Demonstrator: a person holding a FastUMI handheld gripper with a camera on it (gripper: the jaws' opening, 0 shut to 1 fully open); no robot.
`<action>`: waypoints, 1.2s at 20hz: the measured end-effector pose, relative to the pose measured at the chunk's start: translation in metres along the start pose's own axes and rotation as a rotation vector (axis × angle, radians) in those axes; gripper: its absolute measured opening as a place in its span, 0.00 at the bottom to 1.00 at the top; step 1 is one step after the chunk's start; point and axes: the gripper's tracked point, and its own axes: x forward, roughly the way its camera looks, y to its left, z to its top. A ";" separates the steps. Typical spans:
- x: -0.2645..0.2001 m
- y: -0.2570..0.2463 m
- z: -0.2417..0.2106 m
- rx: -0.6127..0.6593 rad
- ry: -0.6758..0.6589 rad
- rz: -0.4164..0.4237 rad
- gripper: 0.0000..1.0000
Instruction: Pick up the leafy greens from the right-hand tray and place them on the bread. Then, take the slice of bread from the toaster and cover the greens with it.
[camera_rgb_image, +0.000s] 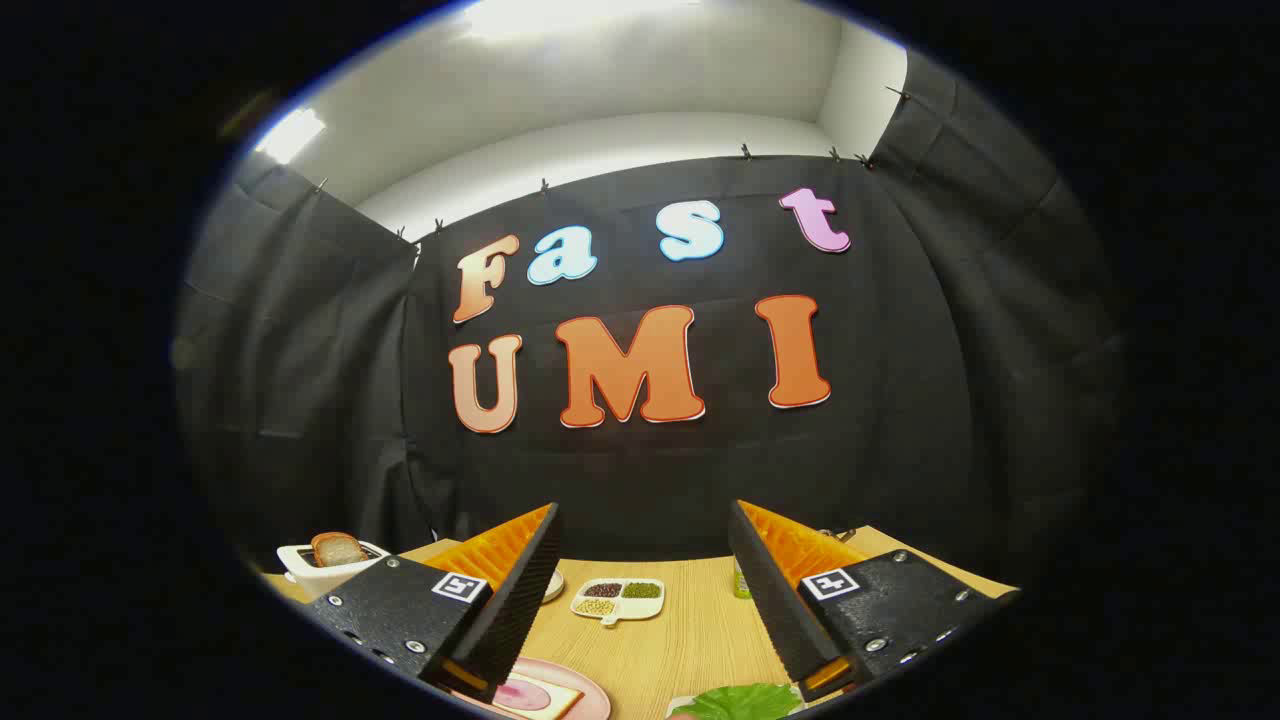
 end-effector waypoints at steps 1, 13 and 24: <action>-0.001 0.000 0.000 0.003 0.002 -0.001 0.98; -0.001 0.006 -0.002 0.021 0.017 0.013 0.98; -0.001 -0.006 -0.016 -0.005 0.052 -0.024 0.98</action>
